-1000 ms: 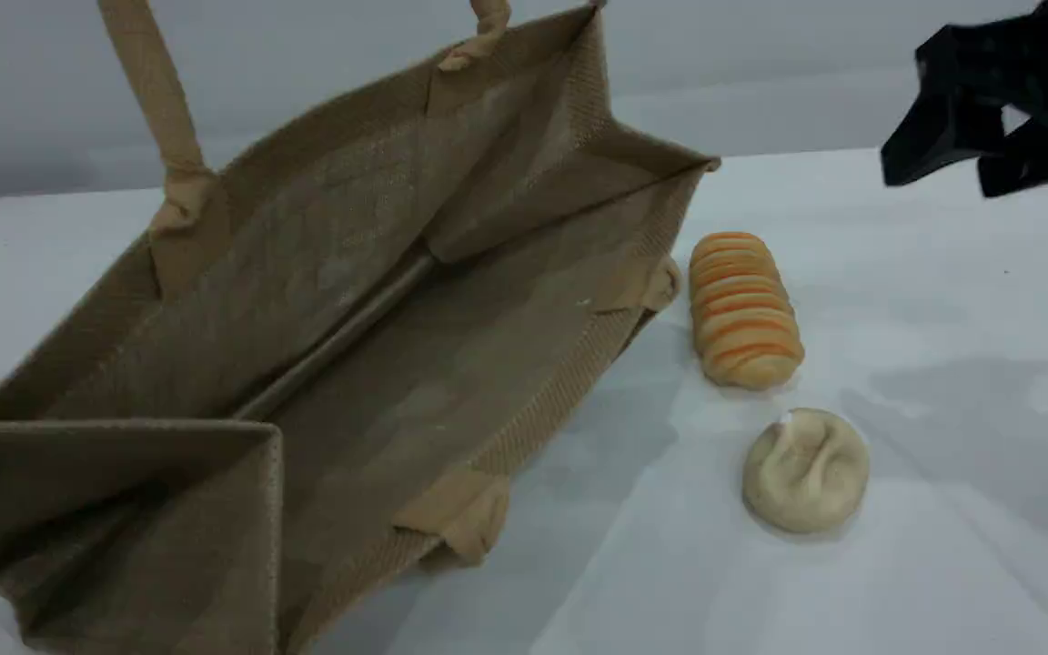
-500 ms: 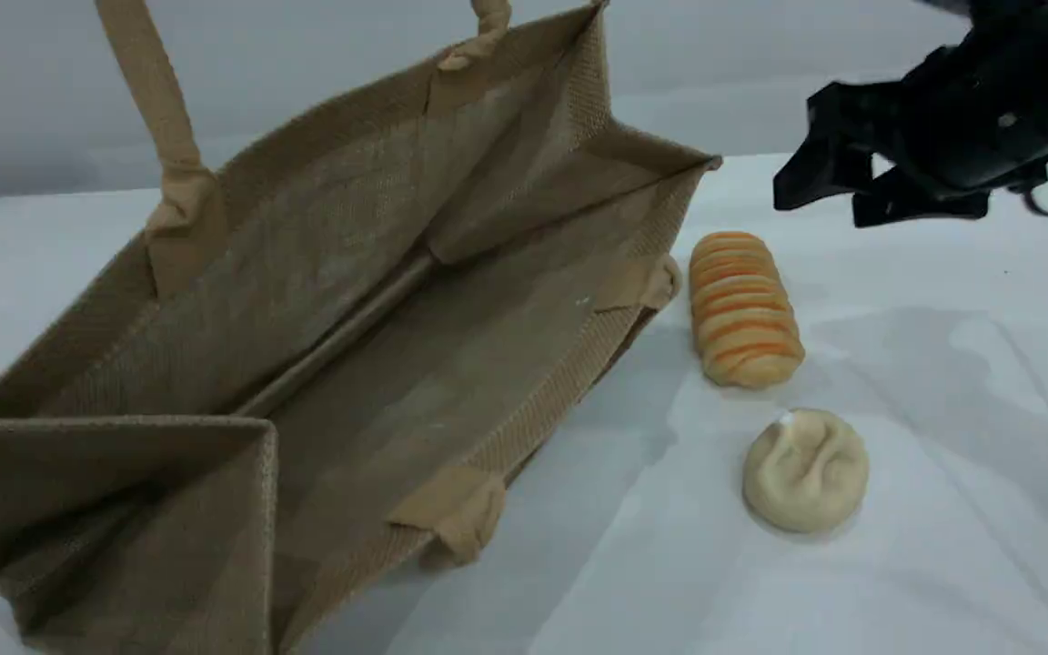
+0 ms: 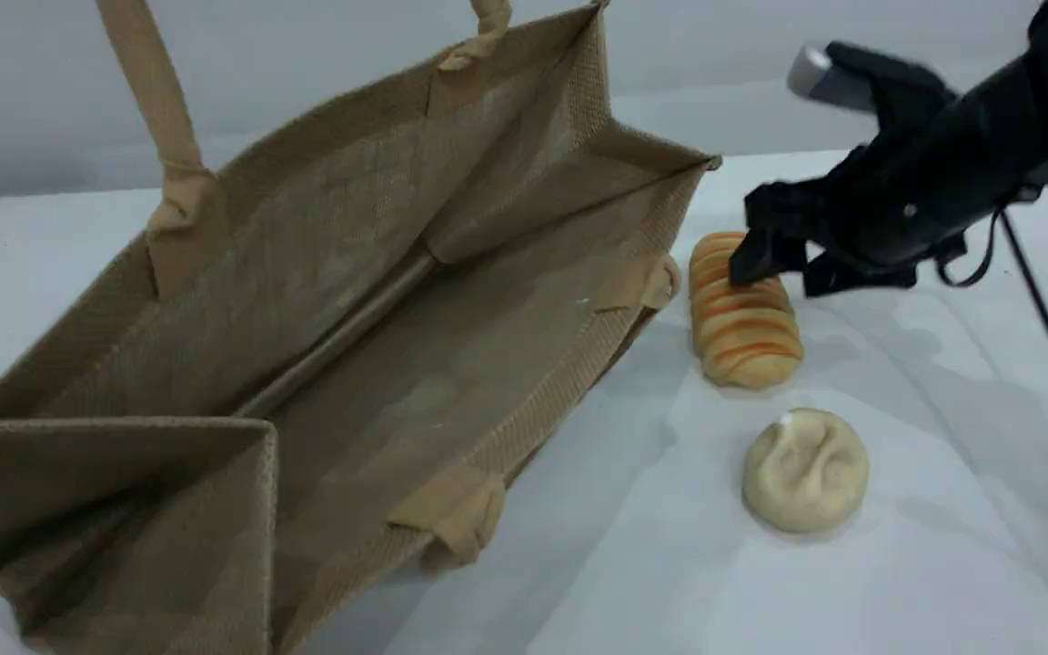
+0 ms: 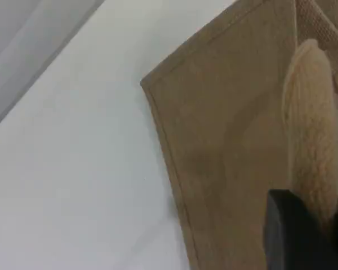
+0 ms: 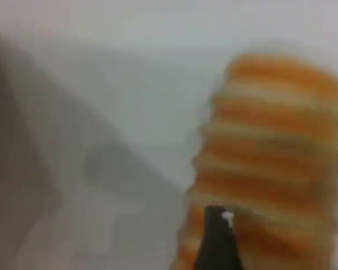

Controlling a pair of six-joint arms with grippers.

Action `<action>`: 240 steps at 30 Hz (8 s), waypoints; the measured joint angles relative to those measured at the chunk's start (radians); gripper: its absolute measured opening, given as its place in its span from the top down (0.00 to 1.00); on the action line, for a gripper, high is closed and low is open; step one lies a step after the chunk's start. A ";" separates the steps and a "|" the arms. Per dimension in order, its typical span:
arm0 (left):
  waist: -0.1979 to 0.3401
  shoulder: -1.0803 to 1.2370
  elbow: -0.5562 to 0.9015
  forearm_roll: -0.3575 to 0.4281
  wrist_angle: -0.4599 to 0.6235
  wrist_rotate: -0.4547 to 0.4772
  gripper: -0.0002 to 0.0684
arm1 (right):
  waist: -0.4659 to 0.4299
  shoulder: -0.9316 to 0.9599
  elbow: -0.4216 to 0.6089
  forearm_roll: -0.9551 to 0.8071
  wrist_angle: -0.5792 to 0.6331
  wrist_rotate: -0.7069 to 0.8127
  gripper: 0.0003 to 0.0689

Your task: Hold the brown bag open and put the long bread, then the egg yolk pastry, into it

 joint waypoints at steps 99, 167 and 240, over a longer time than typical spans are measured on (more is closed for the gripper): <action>0.000 0.020 0.000 -0.164 -0.126 0.113 0.87 | 0.339 -0.340 0.091 -0.098 0.238 0.316 0.16; 0.000 0.020 0.000 -0.153 -0.061 0.115 0.87 | 0.149 -0.199 0.400 0.024 -0.052 -0.066 0.27; 0.000 0.020 0.000 -0.211 -0.029 0.142 0.87 | 0.357 -0.305 0.171 0.025 0.240 -0.017 0.52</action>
